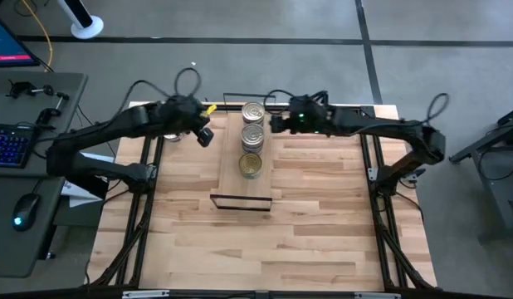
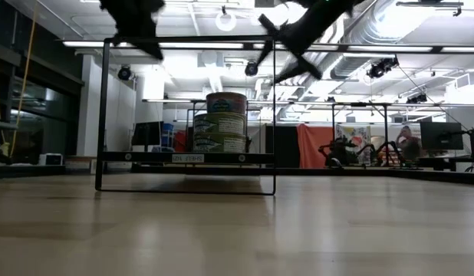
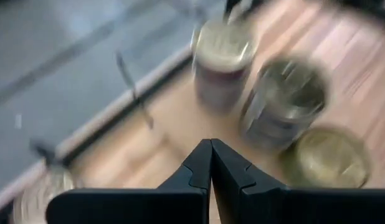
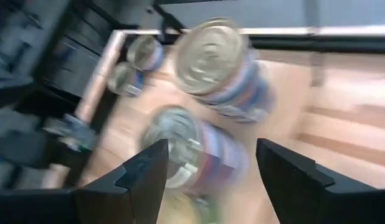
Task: Stack canned seafood by type on shelf
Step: Stack the blue pink tuna can on top of the other blue pink tuna cans on the shelf
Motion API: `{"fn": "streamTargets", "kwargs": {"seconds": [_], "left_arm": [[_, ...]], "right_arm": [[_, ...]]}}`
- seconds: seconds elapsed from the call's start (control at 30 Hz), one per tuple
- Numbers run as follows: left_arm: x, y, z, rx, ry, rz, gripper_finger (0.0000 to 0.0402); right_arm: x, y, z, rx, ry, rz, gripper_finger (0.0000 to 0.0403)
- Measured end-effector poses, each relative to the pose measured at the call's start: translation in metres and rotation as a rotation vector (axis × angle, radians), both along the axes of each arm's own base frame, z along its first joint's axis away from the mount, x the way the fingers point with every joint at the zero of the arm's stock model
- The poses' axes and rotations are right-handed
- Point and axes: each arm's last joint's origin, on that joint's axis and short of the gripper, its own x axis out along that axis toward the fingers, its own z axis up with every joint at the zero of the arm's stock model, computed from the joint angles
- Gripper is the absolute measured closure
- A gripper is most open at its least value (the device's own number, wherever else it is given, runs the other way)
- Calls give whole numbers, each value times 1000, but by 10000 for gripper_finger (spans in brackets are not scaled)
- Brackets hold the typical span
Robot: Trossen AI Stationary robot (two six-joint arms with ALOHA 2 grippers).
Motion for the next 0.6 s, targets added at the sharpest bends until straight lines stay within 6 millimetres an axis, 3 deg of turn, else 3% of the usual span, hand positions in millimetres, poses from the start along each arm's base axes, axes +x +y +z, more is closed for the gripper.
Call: {"fn": "streamTargets", "kwargs": {"seconds": [0.13,0.27,0.4,0.43,0.6], "left_arm": [[3,17,-33,-100,253,144,402],[-7,25,-65,-68,403,374,401],[-15,24,-112,-161,341,458,402],[-16,23,-121,-168,312,483,402],[-21,24,-152,-30,98,719,401]], "right_arm": [[-38,3,17,-74,157,4,186],[-66,7,15,-99,342,25,253],[-75,12,-6,-83,398,80,372],[-76,13,-14,-68,398,102,386],[-75,15,-56,24,341,85,388]]}}
